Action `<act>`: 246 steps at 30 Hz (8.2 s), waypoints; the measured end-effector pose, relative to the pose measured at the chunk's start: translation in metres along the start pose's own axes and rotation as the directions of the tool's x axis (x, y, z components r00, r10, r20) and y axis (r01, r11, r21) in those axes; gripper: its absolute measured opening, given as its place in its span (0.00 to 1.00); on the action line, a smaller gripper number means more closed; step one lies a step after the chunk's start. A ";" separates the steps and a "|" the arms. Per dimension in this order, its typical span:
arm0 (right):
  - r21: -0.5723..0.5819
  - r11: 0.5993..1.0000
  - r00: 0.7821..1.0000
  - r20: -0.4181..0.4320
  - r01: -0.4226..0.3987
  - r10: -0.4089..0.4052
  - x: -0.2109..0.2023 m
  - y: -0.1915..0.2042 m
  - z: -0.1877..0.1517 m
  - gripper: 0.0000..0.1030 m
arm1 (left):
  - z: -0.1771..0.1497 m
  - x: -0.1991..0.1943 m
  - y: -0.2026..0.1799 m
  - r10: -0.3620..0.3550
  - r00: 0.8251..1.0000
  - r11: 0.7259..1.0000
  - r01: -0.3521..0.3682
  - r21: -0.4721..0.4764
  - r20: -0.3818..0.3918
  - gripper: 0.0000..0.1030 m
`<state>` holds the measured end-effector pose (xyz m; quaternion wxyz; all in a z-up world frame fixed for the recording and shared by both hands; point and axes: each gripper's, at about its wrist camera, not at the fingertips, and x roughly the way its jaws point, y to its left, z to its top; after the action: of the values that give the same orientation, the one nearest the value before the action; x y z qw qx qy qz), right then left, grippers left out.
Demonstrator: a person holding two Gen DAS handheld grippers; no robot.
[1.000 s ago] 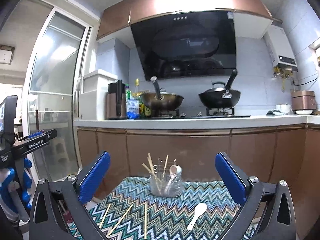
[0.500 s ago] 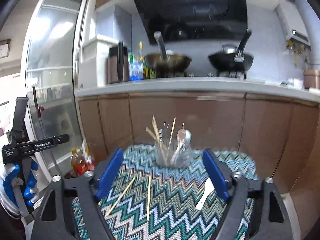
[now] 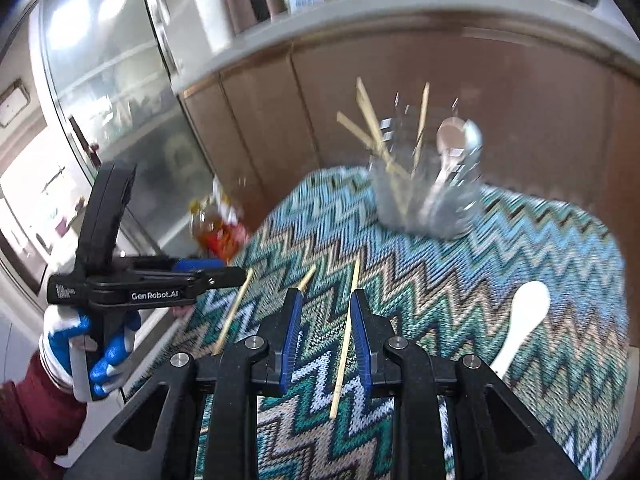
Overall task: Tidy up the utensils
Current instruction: 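Grasp a chopstick with the right tool while the left tool grasps another chopstick, then lift and carry the chopstick with the right tool while the left carries its chopstick toward the holder, then open the right tool to drop the chopstick in while the left releases its chopstick into the holder, then raise both open tools away from the holder and hold them still, then lower the right tool toward the white spoon while the left lowers toward the bamboo chopstick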
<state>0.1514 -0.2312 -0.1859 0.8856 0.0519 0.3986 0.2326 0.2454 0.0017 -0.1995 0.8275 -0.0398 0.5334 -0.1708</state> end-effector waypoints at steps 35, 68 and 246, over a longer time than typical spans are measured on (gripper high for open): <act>0.032 0.998 0.888 -0.455 -0.052 0.060 0.206 -0.039 0.032 0.06 | 0.043 0.101 0.000 0.156 0.934 0.983 -0.116 0.143 -0.322 0.14; -0.015 0.997 0.997 -0.019 -0.072 0.072 -0.033 0.020 -0.009 0.06 | -0.002 -0.090 -0.030 0.055 0.980 0.998 -0.056 0.003 0.193 0.04; 0.158 0.914 0.717 0.577 0.372 -0.392 -0.227 0.024 -0.058 0.70 | -0.097 -0.236 -0.023 0.336 0.703 0.938 -0.189 -0.292 0.626 0.46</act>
<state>-0.0300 -0.3181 -0.0641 0.9930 0.0528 0.1048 0.0103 0.0653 0.0678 -0.0302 0.9699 -0.1068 0.2167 0.0311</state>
